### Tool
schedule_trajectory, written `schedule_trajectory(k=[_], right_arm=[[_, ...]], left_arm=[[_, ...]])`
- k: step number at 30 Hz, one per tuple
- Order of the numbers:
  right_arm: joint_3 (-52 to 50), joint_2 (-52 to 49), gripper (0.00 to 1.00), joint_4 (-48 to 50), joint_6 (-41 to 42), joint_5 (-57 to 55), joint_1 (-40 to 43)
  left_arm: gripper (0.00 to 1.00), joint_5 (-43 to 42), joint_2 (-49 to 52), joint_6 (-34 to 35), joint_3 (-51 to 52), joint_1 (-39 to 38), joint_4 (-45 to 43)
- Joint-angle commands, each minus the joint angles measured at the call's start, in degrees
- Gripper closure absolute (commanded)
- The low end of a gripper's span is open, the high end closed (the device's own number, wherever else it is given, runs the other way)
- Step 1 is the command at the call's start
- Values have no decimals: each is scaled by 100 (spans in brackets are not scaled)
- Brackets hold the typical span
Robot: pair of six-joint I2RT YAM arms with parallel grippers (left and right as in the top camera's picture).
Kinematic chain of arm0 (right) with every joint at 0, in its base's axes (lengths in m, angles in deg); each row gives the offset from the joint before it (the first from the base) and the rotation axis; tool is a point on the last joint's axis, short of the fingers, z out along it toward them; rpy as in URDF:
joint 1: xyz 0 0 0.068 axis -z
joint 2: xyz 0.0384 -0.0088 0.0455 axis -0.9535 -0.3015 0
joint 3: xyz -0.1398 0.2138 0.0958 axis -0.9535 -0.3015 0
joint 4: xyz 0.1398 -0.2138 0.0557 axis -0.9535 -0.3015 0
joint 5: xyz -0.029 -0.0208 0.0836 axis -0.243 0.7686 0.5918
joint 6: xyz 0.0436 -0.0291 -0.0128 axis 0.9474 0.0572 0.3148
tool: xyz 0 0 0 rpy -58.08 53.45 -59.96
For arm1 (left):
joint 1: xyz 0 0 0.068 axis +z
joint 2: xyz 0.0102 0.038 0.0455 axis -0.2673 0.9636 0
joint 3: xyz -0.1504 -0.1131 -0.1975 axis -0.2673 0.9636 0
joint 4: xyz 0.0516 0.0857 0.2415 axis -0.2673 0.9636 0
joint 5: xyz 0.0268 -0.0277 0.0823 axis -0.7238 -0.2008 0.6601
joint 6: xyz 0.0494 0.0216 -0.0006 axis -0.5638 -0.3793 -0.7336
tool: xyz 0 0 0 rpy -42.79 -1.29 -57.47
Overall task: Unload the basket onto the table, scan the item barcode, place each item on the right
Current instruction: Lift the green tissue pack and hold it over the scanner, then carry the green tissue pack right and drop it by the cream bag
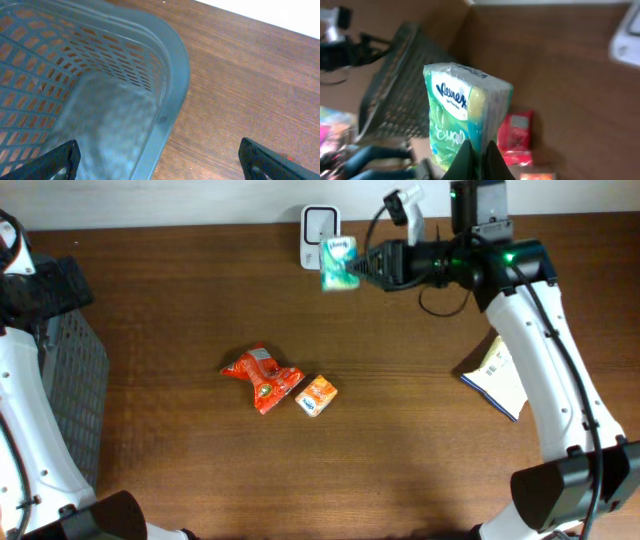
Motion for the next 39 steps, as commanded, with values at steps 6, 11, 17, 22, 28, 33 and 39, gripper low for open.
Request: schedule_trajectory(k=[6,11,17,22,28,33,39], right_arm=[[898,-1508,96,1012,-2677,-6725,-1547],[896,-2844,96,2728,-4951,-7558,-1681],[896,-3462,96,3875,-5233,-7388,-1469],[896,-3720,96,4494,-5235,-6887,-1331],[896,-4028,96,4911,-6245,-6948,-1333],[896,-4037,96,4909,-7077,-6951,-1333],[896,-4037,96,4728,-8653,-6951,-1342]], left_arm=[[1,-42,-87,57,-22,15,4],[1,-42,-87,57,-22,15,4],[1,-42,-87,57,-22,15,4],[1,-42,-87,57,-22,15,4],[1,-42,-87,57,-22,15,4],[1,-42,-87,57,-22,15,4],[1,-42,-87,57,-22,15,2]])
